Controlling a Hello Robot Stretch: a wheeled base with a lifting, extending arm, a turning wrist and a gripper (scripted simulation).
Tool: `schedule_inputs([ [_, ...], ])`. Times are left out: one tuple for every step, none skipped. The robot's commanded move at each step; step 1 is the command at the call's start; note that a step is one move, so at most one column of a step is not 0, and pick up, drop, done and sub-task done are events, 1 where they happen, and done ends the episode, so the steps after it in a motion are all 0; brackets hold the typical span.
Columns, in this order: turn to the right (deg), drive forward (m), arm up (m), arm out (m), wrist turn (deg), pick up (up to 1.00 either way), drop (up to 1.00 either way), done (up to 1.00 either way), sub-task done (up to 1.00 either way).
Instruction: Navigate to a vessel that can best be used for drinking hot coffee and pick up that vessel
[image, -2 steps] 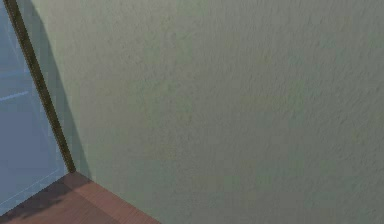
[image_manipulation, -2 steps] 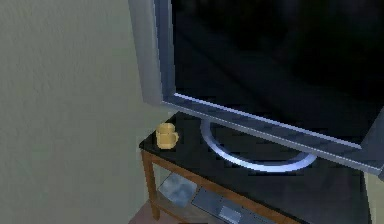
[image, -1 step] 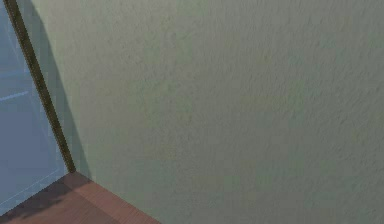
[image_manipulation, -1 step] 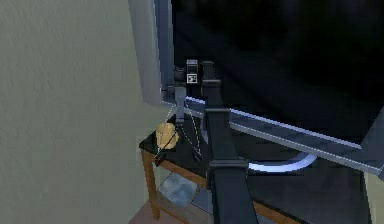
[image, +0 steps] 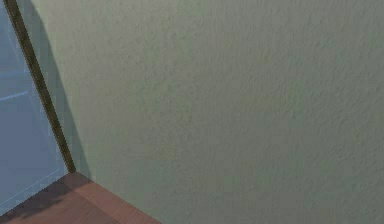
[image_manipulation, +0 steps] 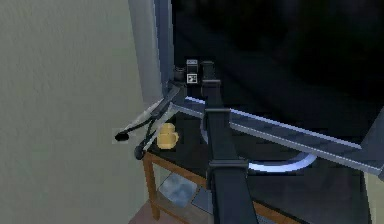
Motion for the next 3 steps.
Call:
schedule_inputs([
  [0.0, 0.00, 0.00, 0.00, 45.0, 0.00, 0.00, 0.00, 0.00],
  [0.0, 0.00, 0.00, 0.00, 45.0, 0.00, 0.00, 0.00, 0.00],
  [0.0, 0.00, 0.00, 0.00, 18.0, 0.00, 0.00, 0.00, 0.00],
])
